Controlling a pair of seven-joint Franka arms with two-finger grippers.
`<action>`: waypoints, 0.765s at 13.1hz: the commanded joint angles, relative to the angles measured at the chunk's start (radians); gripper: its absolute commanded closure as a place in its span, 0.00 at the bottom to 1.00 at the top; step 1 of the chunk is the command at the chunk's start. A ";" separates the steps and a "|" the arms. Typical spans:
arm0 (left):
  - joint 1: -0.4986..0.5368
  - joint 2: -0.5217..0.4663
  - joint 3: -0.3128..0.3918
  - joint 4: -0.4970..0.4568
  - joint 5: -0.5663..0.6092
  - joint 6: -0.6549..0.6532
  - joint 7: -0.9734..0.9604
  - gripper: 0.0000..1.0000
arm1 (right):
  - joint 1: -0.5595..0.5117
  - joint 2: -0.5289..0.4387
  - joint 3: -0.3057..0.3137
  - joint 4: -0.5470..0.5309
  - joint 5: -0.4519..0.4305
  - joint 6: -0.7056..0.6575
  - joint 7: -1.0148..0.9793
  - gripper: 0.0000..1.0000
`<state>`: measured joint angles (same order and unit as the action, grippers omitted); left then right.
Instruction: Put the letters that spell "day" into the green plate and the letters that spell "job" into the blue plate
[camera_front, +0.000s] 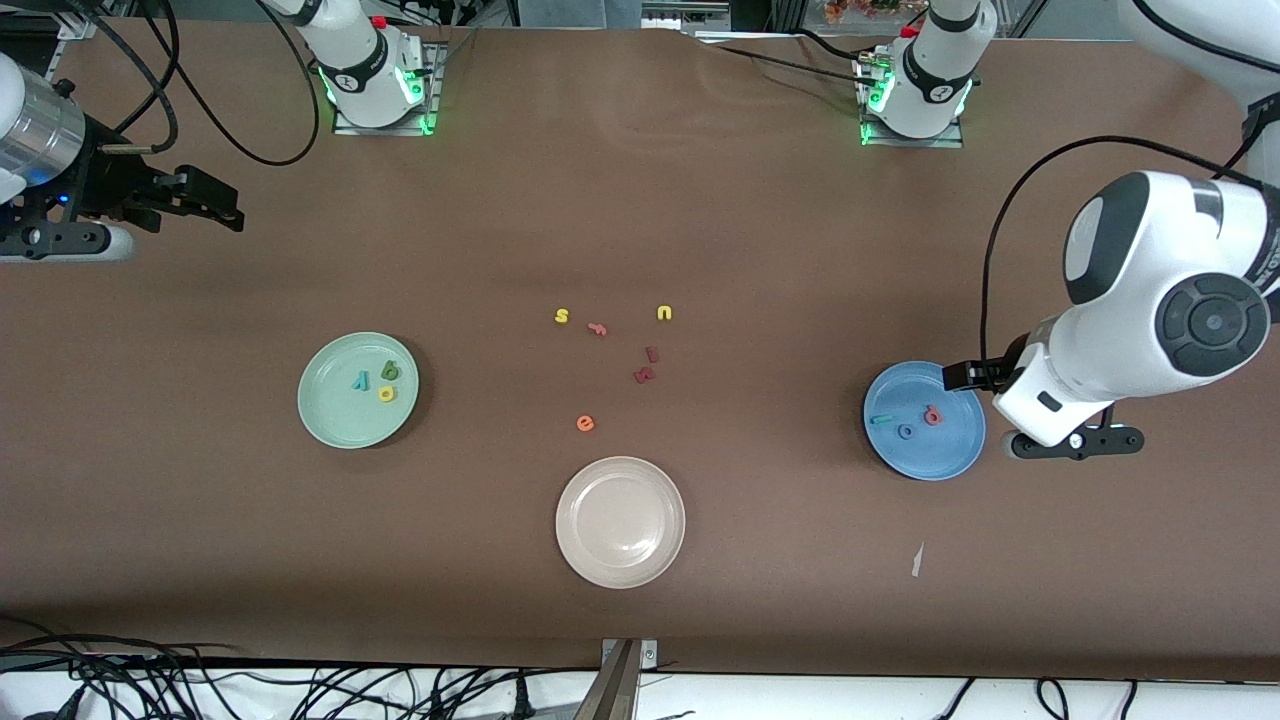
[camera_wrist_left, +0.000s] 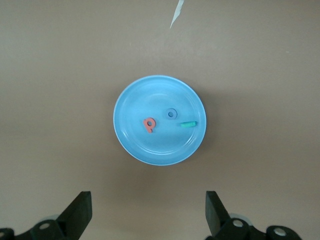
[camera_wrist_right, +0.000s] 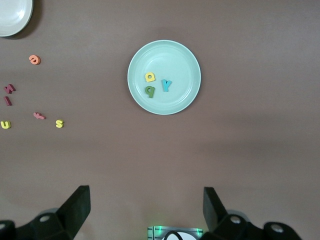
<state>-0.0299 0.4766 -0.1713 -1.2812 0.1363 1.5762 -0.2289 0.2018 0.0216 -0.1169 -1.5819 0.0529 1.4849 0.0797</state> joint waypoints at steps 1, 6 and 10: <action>-0.115 -0.103 0.207 -0.044 -0.151 -0.021 0.135 0.00 | -0.004 0.008 0.006 0.013 -0.012 0.005 -0.011 0.00; -0.200 -0.236 0.372 -0.107 -0.187 -0.050 0.170 0.00 | -0.002 0.011 0.006 0.026 -0.007 0.005 -0.009 0.00; -0.206 -0.214 0.385 -0.055 -0.216 -0.119 0.183 0.00 | -0.002 0.009 0.006 0.026 -0.016 0.003 -0.009 0.00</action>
<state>-0.2207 0.2592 0.1889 -1.3387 -0.0471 1.4716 -0.0750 0.2030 0.0248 -0.1166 -1.5747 0.0529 1.4916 0.0796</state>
